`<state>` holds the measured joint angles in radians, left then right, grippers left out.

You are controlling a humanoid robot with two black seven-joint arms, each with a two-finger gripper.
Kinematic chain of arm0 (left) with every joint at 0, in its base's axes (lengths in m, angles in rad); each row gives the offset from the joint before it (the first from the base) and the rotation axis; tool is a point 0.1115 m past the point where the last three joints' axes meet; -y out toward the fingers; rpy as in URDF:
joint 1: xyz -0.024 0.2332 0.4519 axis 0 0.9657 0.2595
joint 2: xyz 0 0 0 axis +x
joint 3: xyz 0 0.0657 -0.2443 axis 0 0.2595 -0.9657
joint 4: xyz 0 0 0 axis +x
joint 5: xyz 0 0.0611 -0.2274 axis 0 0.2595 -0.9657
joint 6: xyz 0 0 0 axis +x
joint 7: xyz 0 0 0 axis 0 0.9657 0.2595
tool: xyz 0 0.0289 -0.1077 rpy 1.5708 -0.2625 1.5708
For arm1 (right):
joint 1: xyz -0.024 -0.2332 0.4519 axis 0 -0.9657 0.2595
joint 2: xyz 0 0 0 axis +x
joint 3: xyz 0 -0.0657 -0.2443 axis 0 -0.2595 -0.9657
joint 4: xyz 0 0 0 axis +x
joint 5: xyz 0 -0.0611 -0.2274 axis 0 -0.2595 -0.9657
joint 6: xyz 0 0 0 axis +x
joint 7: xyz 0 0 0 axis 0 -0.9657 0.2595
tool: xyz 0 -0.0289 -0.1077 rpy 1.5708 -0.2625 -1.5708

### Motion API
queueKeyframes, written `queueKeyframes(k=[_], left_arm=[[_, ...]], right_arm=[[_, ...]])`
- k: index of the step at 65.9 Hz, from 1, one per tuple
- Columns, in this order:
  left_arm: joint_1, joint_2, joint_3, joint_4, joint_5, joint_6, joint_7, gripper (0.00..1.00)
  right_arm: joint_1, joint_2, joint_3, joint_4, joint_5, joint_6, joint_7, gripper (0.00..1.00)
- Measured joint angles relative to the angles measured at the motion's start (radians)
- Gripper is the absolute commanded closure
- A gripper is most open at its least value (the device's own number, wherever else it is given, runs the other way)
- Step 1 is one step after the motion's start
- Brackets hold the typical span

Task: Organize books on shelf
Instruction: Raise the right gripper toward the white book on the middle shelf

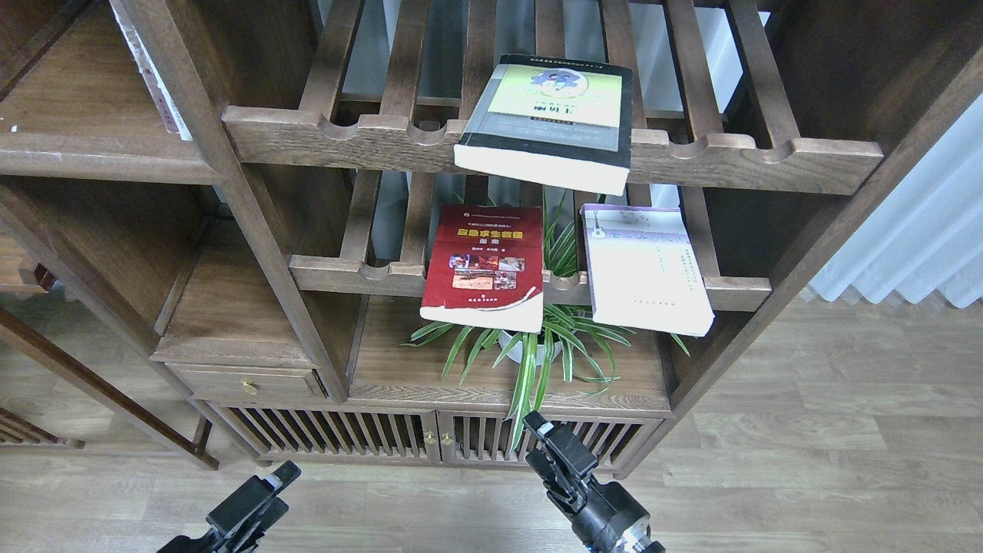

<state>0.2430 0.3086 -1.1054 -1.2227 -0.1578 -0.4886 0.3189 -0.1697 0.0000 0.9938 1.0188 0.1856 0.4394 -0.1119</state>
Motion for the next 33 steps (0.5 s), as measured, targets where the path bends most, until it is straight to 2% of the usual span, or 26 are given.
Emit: queueKeyframes(k=[12,33], left_arm=[[-0.016,0.001,0.014,0.012,0.0,0.0,0.023,0.0],[-0.022,0.003,-0.003,0.023,0.003,0.0,0.023,0.0]], right_arm=[[0.003,0.0,0.006,-0.013,0.0,0.002,0.0,0.0],[0.049,0.0,-0.001,-0.102,-0.003,0.038,-0.001,0.0]])
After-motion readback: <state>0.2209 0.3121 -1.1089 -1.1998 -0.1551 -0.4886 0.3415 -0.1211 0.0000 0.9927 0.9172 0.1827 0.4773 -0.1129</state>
